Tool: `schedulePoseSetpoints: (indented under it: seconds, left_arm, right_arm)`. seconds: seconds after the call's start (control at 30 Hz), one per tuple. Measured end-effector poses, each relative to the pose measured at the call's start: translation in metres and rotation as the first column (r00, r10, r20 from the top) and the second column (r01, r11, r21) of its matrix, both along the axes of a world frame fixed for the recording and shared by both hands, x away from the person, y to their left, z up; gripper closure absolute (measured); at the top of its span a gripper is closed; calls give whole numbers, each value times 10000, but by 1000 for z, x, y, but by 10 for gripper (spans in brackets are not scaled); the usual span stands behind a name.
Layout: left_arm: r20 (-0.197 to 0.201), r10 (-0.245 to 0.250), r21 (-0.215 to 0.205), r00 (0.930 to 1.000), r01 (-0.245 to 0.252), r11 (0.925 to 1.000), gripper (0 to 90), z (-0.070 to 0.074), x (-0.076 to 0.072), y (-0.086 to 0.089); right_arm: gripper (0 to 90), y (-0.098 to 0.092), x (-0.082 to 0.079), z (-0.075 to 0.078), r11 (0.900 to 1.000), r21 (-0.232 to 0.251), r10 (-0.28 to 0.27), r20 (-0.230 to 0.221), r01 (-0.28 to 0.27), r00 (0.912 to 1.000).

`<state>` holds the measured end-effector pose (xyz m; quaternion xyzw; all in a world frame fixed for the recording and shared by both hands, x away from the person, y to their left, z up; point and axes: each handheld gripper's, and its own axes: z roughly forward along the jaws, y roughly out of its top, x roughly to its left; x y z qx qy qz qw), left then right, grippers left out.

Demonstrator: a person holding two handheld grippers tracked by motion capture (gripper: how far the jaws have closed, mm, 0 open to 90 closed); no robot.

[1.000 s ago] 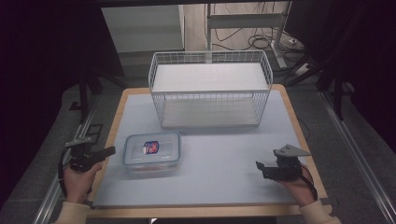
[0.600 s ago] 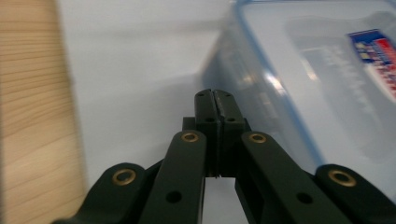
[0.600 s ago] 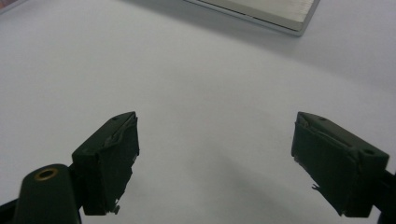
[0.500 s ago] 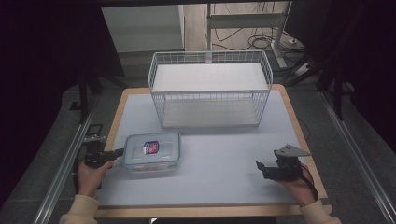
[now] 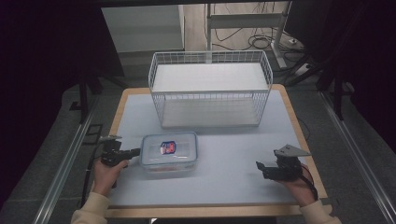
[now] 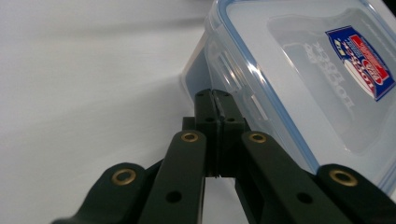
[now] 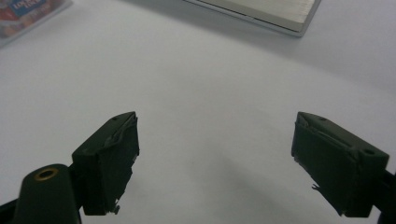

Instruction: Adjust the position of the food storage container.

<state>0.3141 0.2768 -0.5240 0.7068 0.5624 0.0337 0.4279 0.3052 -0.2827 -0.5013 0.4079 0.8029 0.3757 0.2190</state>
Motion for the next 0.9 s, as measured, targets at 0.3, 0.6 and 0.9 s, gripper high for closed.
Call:
schedulePoseSetpoints:
  seconds: [0.3,0.6,0.9]
  left_arm:
    - [-2,-919,-173,9958,918,9956,900,1,13,-48]
    - [-85,-1524,-247,9883,1522,9880,900,4,21,-88]
    - [22,-1892,-346,9819,1891,9813,900,3,23,-118]
  right_arm:
    - [153,1,0,0,10000,1,25,-34,-25,10000]
    - [152,6,2,0,9996,-143,243,33,-243,9997]
    - [152,7,3,0,9993,-223,295,76,-294,9995]
